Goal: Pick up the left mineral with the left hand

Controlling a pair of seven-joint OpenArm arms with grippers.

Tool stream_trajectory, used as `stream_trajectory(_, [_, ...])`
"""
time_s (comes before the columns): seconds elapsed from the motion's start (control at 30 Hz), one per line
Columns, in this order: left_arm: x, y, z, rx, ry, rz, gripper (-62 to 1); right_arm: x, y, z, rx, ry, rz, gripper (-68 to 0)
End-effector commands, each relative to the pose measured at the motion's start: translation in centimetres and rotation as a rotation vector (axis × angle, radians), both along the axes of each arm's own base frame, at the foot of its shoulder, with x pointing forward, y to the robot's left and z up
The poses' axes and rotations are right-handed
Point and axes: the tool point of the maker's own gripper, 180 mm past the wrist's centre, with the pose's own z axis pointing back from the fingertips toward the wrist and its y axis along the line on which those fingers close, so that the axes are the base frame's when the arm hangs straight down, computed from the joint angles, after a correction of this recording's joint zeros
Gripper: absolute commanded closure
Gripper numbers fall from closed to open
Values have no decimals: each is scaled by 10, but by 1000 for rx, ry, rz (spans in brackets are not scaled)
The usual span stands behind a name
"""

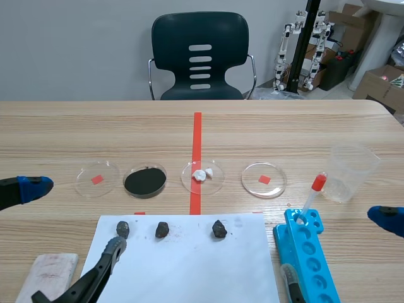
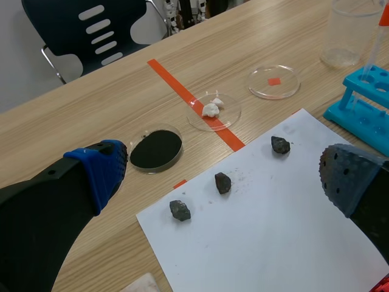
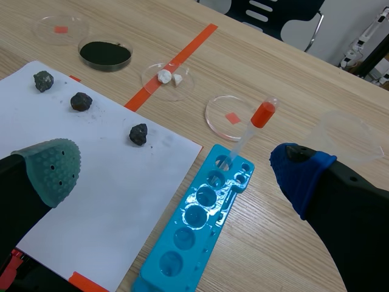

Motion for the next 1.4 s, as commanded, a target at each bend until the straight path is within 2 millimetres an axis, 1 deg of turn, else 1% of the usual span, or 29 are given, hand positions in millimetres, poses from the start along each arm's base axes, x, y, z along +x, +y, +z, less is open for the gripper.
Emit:
stream_trajectory(0.0, [3,-2,9,-17,-30,0,-623,6,3,12,14,-43,10,-679])
stream_trajectory(0.1, [5,1,1,-3,14,17,-623,6,3,12,14,-43,10,-679])
stream_trajectory(0.27, [21,13,-32,20,247,106,-623,6,3,12,14,-43,10,-679])
stream_trajectory(0.33, [26,12,-42,-2,341,123,-623,6,3,12,14,-43,10,-679])
stream_trajectory(0.5, [37,6,-57,-13,510,149,-623,6,3,12,14,-43,10,-679])
stream_trajectory(0.57, [49,16,-61,-11,547,248,-623,6,3,12,14,-43,10,-679])
stream_trajectory(0.63, [59,30,-64,-12,583,366,-623,6,3,12,14,-43,10,-679])
stream_trajectory(0.7, [67,40,-68,-3,617,446,-623,6,3,12,14,-43,10,-679])
stream_trajectory(0.83, [78,48,-77,32,681,524,-623,6,3,12,14,-43,10,-679])
stream_trajectory(0.9, [83,47,-83,37,709,543,-623,6,3,12,14,-43,10,-679])
stream_trajectory(1.0, [90,41,-92,30,729,543,-623,6,3,12,14,-43,10,-679])
stream_trajectory(1.13, [99,37,-103,48,746,578,-623,6,3,12,14,-43,10,-679])
stream_trajectory(1.37, [105,35,-127,67,854,659,-623,6,3,12,14,-43,10,-679])
